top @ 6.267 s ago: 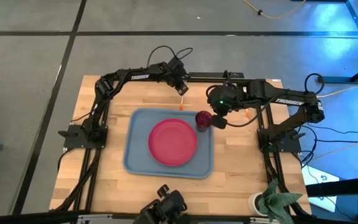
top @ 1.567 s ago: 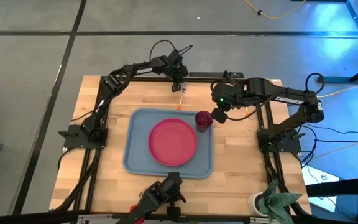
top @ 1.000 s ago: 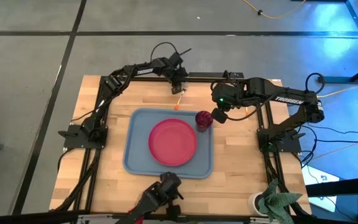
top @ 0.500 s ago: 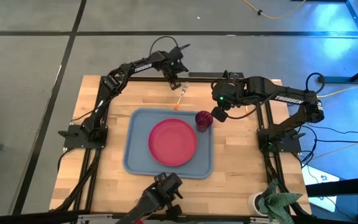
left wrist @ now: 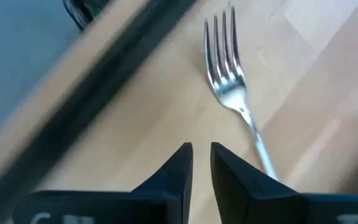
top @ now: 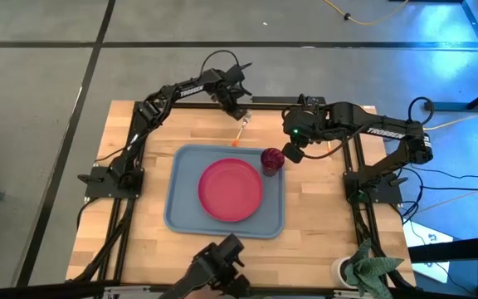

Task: Pick and place plate/cup/fork/spoon on tray
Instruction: Put the orange fork on the blue serving tray to the left of the red plate

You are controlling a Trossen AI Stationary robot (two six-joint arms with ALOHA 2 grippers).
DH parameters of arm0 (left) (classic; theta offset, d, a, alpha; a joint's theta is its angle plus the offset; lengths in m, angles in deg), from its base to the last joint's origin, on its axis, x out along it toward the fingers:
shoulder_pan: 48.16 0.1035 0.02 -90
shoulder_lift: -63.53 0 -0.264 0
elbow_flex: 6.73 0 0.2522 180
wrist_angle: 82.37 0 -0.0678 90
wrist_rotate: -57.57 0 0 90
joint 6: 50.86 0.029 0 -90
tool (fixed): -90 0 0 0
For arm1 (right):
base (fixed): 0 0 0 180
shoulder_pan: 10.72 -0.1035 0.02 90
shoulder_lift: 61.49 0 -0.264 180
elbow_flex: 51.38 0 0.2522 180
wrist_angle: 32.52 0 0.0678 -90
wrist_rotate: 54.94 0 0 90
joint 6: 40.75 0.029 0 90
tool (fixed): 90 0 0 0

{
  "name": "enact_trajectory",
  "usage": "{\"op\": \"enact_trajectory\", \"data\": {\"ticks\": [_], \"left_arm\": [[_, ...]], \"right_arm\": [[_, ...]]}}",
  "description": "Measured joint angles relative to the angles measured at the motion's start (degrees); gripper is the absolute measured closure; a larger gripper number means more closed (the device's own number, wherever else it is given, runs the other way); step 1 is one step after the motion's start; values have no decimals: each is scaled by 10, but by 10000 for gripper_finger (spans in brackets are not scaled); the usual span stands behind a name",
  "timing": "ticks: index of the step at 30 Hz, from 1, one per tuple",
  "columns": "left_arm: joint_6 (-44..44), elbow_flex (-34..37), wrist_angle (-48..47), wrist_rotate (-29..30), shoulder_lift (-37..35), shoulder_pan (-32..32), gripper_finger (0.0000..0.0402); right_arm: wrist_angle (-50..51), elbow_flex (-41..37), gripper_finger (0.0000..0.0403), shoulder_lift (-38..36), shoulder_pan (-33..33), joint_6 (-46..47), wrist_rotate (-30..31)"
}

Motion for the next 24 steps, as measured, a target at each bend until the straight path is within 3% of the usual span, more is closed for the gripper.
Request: {"op": "enact_trajectory", "data": {"ticks": [9, 24], "left_arm": [[-43, 0, -21, -24, 0, -30, 350], [-74, 1, 31, 23, 13, -63, 350]], "right_arm": [[0, 0, 353, 0, 0, 0, -1], [5, 0, 353, 0, 0, -1, -2]]}}
